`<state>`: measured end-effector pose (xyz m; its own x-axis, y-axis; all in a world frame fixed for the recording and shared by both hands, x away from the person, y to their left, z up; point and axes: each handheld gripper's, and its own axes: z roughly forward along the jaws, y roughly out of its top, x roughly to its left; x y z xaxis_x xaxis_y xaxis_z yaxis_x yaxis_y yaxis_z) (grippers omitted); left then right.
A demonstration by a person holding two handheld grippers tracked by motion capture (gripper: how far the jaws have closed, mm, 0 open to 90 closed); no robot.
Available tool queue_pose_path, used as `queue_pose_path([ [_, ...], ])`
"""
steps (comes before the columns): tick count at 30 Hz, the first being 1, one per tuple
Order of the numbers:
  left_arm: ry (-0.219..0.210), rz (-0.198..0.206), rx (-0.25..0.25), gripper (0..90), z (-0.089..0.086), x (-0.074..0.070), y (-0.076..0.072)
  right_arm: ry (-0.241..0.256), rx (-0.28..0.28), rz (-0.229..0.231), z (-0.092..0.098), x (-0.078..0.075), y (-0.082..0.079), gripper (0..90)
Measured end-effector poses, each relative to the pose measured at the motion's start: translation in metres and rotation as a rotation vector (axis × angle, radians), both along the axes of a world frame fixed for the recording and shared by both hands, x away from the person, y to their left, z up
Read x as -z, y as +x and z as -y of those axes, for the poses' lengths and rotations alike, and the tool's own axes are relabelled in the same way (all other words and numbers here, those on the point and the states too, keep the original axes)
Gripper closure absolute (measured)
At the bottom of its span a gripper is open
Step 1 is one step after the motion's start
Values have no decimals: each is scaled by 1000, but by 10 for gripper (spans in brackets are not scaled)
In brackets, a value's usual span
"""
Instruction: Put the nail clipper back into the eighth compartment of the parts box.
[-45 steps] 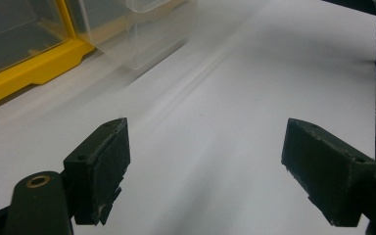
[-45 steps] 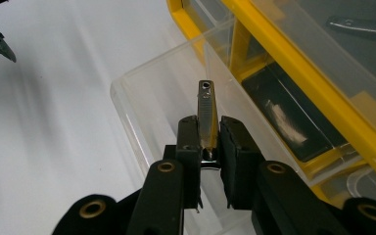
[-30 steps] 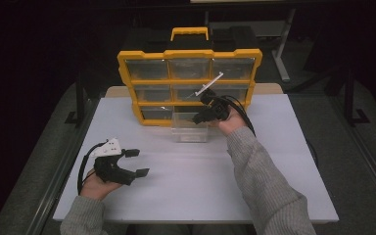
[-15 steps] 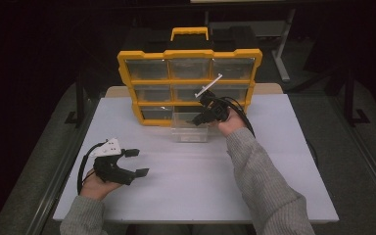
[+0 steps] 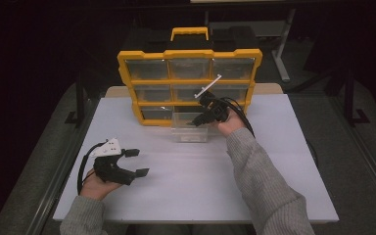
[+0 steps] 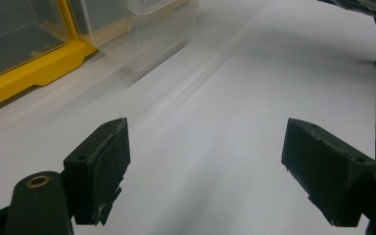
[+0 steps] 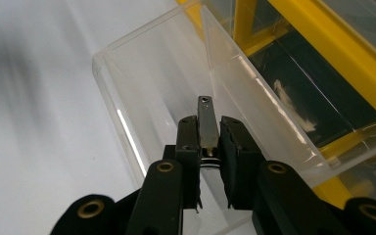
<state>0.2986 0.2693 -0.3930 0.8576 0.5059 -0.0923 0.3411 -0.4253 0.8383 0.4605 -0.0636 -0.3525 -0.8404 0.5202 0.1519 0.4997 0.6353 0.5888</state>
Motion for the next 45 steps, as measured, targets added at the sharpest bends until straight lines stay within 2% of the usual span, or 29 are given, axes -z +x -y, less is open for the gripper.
queue_pose_path([
  [13,-3,3,-1,179,-1,0,0,-2,-3,-3,-1,2,2,768],
  [14,-3,4,0,179,-1,1,1,-6,13,-8,-1,2,2,763],
  [22,-7,-1,2,179,-2,1,1,79,22,-16,9,-4,3,678],
  [25,-12,-3,1,179,-2,1,1,112,16,-11,13,-9,1,635],
  [27,-17,-5,0,179,-3,1,1,140,23,-30,15,-14,-2,584],
  [33,-13,4,2,179,-4,-1,1,198,-8,-28,17,-22,-11,429],
  [39,-18,0,-3,179,-4,-1,1,235,-29,-20,18,-29,-22,330],
  [43,-16,1,-2,179,-4,-1,1,252,-53,3,19,-32,-29,260],
  [45,-14,0,-2,179,-3,-1,1,265,-53,-4,19,-33,-32,242],
])
